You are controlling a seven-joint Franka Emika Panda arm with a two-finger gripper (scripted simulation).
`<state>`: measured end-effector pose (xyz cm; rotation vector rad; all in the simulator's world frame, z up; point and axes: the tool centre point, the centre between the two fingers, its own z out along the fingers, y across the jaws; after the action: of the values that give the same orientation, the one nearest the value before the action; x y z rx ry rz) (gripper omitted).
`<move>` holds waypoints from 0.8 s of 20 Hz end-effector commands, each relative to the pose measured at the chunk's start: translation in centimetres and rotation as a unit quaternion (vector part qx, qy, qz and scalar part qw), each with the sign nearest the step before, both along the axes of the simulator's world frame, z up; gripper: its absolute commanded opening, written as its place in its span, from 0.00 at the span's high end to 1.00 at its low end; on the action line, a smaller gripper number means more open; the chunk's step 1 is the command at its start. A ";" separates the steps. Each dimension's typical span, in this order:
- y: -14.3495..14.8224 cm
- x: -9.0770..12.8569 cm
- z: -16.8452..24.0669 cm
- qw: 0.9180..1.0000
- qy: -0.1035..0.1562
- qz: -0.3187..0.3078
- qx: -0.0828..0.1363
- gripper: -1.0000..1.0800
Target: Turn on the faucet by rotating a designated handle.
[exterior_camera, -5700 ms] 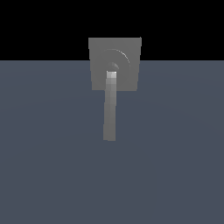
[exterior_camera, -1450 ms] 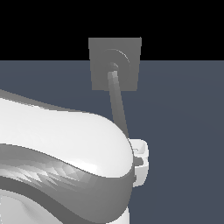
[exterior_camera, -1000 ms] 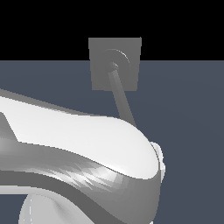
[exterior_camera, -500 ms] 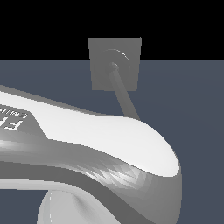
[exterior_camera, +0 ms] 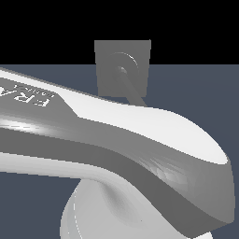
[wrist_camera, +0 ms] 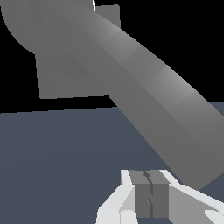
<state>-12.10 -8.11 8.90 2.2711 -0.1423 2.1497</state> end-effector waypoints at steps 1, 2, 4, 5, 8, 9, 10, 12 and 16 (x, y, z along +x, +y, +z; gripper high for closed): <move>-1.5 0.3 2.1 1.000 -0.017 -0.006 -0.005 1.00; -1.8 0.3 2.3 1.000 -0.017 -0.006 -0.005 1.00; -2.3 0.3 2.9 1.000 -0.018 -0.006 -0.005 1.00; -2.6 0.3 3.2 1.000 -0.019 -0.006 -0.006 1.00; -3.5 0.3 4.0 1.000 -0.020 -0.006 -0.006 1.00; -3.8 0.3 4.2 1.000 -0.021 -0.006 -0.006 1.00; -4.0 0.3 4.5 1.000 -0.021 -0.006 -0.006 1.00; -4.6 0.2 5.0 1.000 -0.022 -0.006 -0.007 1.00; -5.7 0.2 6.1 1.000 -0.024 -0.006 -0.007 1.00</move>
<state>-12.50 -13.29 13.54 2.2393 -0.1467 2.1588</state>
